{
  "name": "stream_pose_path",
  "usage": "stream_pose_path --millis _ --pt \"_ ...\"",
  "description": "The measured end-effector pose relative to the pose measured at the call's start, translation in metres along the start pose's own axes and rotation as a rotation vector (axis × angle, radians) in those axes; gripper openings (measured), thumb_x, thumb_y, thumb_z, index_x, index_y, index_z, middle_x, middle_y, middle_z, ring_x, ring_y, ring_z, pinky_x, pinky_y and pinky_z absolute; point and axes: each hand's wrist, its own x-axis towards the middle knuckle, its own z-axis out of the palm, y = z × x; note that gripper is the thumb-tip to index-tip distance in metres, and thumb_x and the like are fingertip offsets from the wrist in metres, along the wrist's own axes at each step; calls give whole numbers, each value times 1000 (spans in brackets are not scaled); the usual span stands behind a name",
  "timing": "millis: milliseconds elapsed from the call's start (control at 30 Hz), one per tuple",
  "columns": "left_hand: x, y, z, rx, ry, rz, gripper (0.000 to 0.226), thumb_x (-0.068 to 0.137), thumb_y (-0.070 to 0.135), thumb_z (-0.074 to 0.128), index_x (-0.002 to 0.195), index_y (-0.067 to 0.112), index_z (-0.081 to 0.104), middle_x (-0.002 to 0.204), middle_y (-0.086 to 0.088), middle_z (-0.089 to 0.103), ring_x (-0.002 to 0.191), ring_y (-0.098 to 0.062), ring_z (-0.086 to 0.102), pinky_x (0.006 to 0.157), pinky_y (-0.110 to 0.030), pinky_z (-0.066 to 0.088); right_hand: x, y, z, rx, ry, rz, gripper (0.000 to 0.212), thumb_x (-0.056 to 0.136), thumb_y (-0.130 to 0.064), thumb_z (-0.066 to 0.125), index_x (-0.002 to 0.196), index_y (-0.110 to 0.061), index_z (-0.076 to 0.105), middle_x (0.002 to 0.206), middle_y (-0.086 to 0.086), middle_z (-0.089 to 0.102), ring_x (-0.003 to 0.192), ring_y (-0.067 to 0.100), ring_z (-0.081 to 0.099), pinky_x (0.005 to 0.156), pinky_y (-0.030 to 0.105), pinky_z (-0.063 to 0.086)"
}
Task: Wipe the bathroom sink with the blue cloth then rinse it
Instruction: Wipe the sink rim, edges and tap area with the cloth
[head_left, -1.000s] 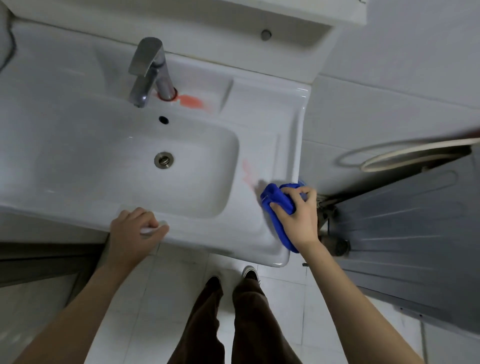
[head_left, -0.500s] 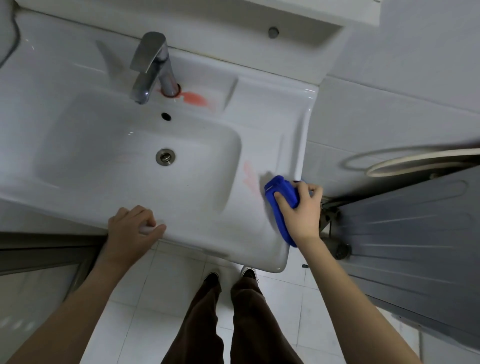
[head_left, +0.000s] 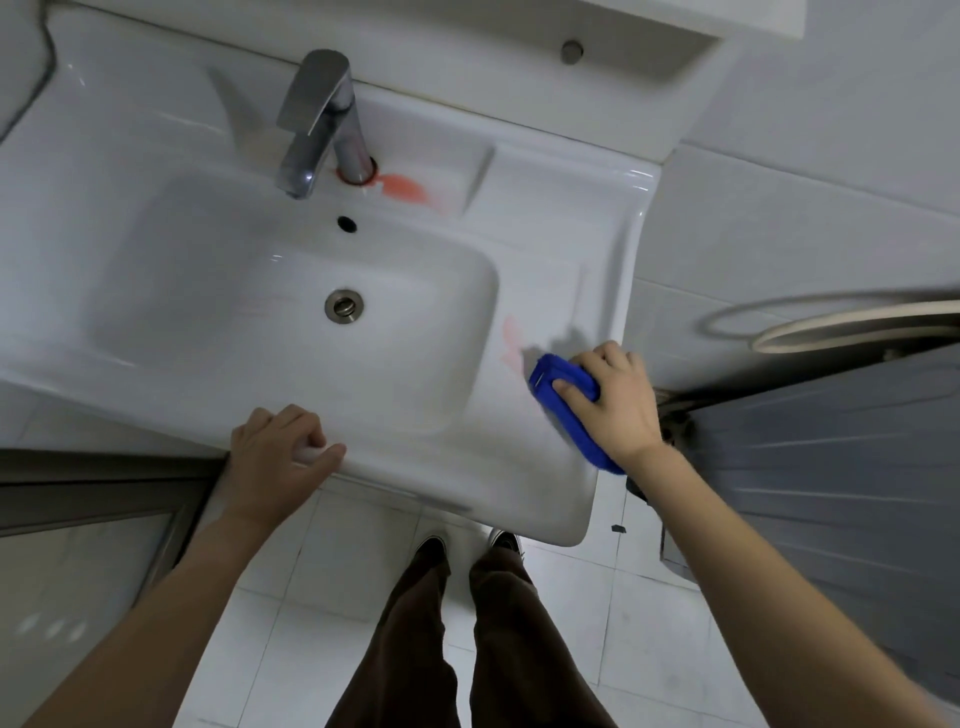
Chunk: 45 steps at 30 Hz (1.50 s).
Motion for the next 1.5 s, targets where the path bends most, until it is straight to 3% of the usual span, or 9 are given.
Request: stream_pose_path --millis 167,400,533,667,800,900,1067,1333,1500 --pt "-1 1 0 -8 4 -12 33 71 54 51 65 21 50 71 8 52 75 -20 43 71 -33 25 -32 -7 13 -24 -23 -15 17 90 -36 63 88 -19 64 86 -8 43 85 15 39 67 27 32" --pt "-1 -2 5 -13 3 -5 29 72 52 52 67 24 47 72 10 49 75 -20 42 71 -35 28 78 21 -9 47 92 101 34 86 -38 63 69 -9 54 85 4 44 82 28 50 69 31 37" --pt "-3 -2 1 -19 4 -10 31 71 52 52 66 22 49 71 9 51 76 -20 43 70 -33 23 10 -5 -2 98 86 99 30 81 -32 71 65 -15 52 80 1 44 80 25 47 71 36 42" --pt "-2 -2 0 -24 -5 -19 30 71 51 54 66 22 49 71 10 52 74 -19 42 69 -31 19 -45 -15 10 89 -47 66 19 80 -27 76 72 -17 62 79 -1 48 83 19 43 68 21 33" --pt "-3 -1 1 -33 2 -26 27 72 49 56 67 24 47 71 11 50 74 -19 42 70 -31 21 20 7 3 155 58 145 21 80 -27 75 75 -10 64 88 7 49 86 22 50 80 34 43" --pt "-3 0 -1 -46 -19 -17 29 72 51 55 67 24 47 72 11 51 75 -20 43 71 -33 25 59 13 -7 155 66 174 25 81 -33 71 75 -11 62 94 7 47 86 21 50 79 31 42" --pt "4 12 -9 7 -130 -47 35 75 56 44 72 23 54 79 9 55 81 -22 47 74 -36 37 4 -2 3 147 90 184 16 78 -35 73 75 -23 62 86 4 50 89 21 48 79 36 44" --pt "-25 152 54 -196 -283 284 31 86 45 53 91 17 65 89 2 63 82 -18 54 76 -33 45 -81 -21 20 149 32 161 16 80 -32 75 78 -21 63 84 -3 47 85 14 41 72 7 29" --pt "-45 168 88 -88 -165 367 28 83 49 62 78 22 64 80 6 60 73 -17 51 64 -32 42 -46 -7 14 175 23 108 18 80 -30 75 76 -16 64 84 -1 46 86 11 41 72 17 35"
